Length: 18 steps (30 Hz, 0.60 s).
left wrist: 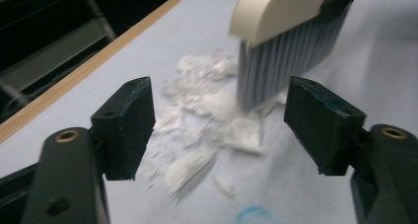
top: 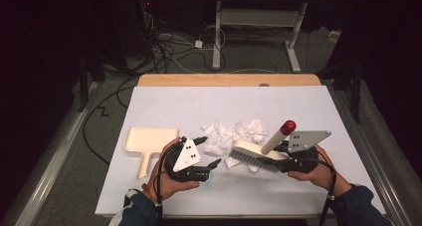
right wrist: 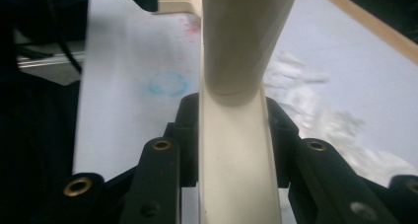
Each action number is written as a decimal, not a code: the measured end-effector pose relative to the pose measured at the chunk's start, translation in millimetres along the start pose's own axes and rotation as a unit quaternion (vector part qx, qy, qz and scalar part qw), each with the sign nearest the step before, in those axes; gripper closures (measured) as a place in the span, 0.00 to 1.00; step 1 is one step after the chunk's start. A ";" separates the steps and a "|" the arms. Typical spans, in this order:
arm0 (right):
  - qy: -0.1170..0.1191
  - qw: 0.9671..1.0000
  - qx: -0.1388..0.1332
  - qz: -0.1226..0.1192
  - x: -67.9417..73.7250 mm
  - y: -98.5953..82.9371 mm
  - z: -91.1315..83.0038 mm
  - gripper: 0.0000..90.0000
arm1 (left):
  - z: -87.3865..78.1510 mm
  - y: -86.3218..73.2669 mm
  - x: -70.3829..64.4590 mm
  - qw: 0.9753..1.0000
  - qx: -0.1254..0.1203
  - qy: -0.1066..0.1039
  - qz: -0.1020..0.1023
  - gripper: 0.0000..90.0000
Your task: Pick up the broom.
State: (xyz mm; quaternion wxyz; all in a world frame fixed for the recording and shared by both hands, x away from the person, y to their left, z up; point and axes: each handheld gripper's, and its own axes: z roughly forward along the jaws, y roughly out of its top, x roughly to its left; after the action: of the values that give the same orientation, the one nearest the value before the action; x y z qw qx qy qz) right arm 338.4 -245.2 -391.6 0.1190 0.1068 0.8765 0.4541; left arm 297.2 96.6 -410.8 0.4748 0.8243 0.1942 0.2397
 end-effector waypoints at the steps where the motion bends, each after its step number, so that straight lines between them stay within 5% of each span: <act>1: -0.006 1.000 -0.001 0.003 -2.1 -0.7 -1.6 0.76 | -1.4 -3.1 1.5 1.000 0.004 0.009 -0.002 0.27; 5: -0.028 0.999 -0.005 0.015 -8.4 -1.9 -8.1 0.76 | -7.7 -16.6 5.2 0.998 0.021 0.051 0.004 0.26; 18: -0.088 0.995 -0.006 0.042 -24.2 -4.2 -16.2 0.76 | -43.0 -68.4 11.5 0.990 0.072 0.115 -0.022 0.24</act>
State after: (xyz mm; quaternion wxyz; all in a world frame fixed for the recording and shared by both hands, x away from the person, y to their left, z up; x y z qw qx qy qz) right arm 356.1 -267.2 -383.3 0.1774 0.1826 0.8545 0.4527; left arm 275.3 164.9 -449.7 0.3940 0.8186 0.2826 0.3079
